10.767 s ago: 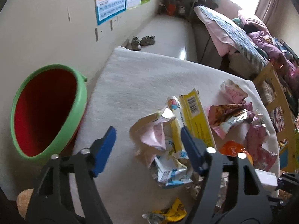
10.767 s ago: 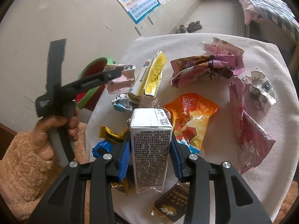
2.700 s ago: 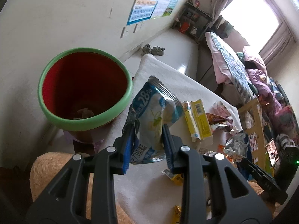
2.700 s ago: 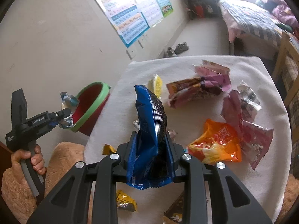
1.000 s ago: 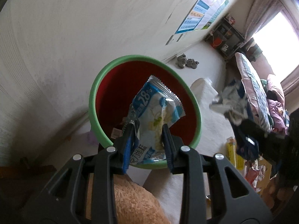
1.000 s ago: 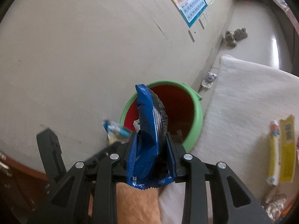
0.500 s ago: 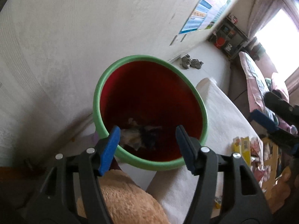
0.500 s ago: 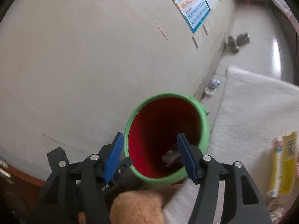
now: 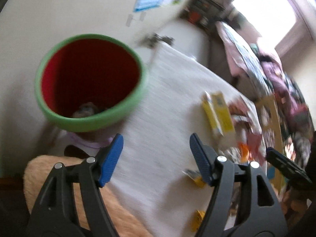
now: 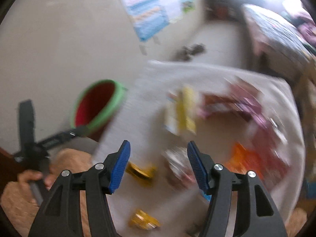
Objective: Collect trash
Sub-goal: 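Grasp the yellow candy wrapper with the left tool while the right tool grasps the orange chip bag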
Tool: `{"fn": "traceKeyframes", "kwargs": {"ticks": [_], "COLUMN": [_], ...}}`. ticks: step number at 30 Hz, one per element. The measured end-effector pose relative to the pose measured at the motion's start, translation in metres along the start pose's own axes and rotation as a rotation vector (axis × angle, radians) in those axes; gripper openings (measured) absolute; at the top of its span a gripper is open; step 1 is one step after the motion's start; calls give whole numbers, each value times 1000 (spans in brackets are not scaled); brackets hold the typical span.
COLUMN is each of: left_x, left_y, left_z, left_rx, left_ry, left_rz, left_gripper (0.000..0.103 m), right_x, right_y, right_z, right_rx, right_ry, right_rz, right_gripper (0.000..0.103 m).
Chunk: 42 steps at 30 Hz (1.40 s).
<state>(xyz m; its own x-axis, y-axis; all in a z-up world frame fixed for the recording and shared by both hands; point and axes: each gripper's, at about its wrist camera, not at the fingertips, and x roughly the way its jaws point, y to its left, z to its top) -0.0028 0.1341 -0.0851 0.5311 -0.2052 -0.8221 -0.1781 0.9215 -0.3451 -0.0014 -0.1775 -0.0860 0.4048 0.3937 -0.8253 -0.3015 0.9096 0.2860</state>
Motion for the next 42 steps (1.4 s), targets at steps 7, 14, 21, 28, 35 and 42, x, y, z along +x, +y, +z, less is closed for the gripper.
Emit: {"fn": "traceKeyframes", "kwargs": {"ticks": [7,14,21,28,35,42], "left_x": [-7,13,61,62,33,16], "left_y": [-70,-128,-144,-137,-117,-89], "left_z": [-23,-91,-149,-139,-87,-45], "left_rx": [277,685,848,749,604,405], "left_ry": [69,302,508,483,292,158], "left_rz": [-129,-226,-116,-127,-95,-38], "left_gripper": [78,78,46,25,22,22], "right_x": [-13,-19,-12,-9,6,25], "right_y": [-57,-88,-97,-101,-118,-124], "right_z": [-29,-41,-50,-47,-42,-29], "right_rx": [95,152,191,230,347,437], "right_ry": [61,96,134,124,156,182], "right_rz": [-67,-81,-69,-57,-9,42], "right_gripper": [59,59,59,67,67,68]}}
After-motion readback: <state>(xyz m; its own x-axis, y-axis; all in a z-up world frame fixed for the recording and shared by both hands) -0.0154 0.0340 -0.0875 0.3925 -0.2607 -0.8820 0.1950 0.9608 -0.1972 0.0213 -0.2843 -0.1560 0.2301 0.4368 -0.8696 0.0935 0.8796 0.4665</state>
